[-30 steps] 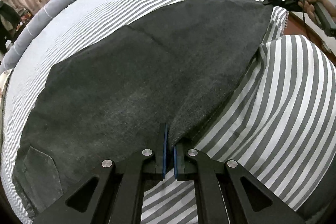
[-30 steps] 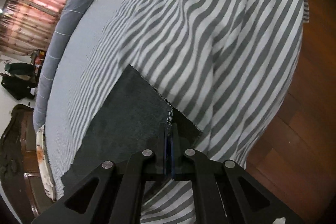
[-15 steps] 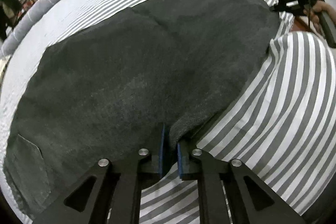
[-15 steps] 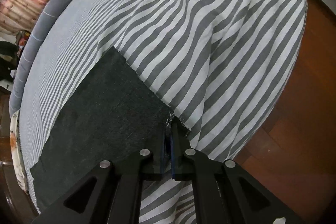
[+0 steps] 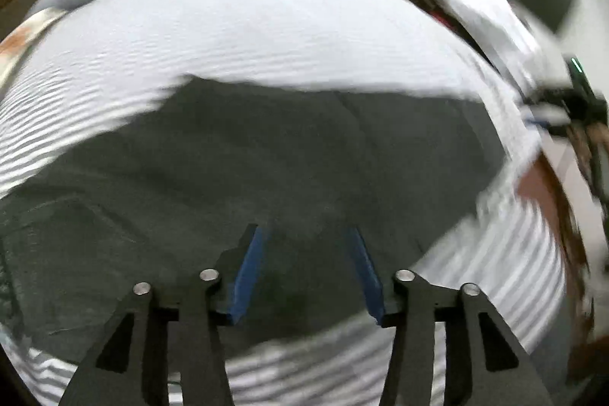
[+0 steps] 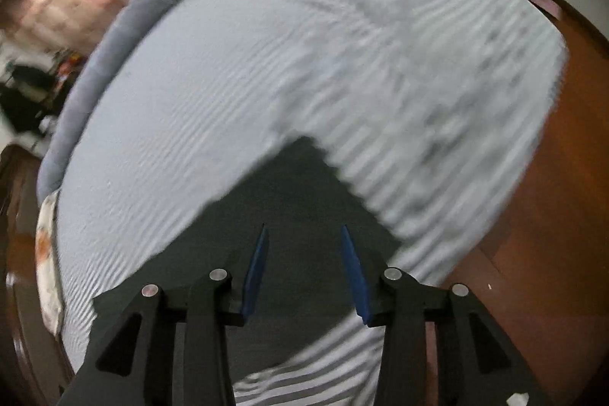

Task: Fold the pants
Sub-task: 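Grasp the folded jeans edge with the right tool beside the left tool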

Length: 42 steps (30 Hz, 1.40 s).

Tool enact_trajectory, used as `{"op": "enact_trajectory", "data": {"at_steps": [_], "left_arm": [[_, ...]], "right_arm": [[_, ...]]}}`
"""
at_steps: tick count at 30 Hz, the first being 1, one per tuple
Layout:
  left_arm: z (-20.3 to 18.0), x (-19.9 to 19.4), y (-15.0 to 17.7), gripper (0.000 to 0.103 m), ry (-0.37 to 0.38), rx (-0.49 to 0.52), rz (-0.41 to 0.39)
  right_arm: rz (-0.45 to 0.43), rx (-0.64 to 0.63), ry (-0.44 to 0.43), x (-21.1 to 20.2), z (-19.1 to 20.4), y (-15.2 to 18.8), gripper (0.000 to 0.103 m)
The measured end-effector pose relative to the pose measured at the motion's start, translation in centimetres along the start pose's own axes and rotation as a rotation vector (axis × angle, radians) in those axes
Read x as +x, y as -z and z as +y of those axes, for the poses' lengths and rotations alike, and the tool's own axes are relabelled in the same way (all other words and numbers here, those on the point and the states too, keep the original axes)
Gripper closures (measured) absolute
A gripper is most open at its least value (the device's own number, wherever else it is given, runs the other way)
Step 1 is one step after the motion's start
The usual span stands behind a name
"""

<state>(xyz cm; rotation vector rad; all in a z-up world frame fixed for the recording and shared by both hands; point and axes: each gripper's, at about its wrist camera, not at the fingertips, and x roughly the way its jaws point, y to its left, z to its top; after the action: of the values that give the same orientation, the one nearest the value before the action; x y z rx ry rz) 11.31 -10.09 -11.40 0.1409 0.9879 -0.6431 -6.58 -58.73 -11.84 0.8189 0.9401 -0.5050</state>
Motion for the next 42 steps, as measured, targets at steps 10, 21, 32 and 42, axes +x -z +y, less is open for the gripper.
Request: {"op": "enact_trajectory", "data": {"at_steps": [10,21,32,42], "left_arm": [[6.8,2.6,-3.6,0.052,-0.165,-0.165,-0.013],[9.1,5.1,-4.0,0.052,-0.122,-0.243,0.046],[9.1,5.9,-2.0,0.058,-0.126,-0.246,0.09],[9.0,5.0,-0.4,0.058,-0.116,-0.279,0.09]], "right_arm": [[0.331,-0.388,-0.334,5.6,22.2,2.4,0.065],[0.681,-0.591,-0.392,17.2,39.2,8.1,0.065],[0.865,-0.705,-0.38,22.0,42.4,11.7,0.065],[0.959,-0.791,-0.426,20.0,38.1,15.9,0.065]]}}
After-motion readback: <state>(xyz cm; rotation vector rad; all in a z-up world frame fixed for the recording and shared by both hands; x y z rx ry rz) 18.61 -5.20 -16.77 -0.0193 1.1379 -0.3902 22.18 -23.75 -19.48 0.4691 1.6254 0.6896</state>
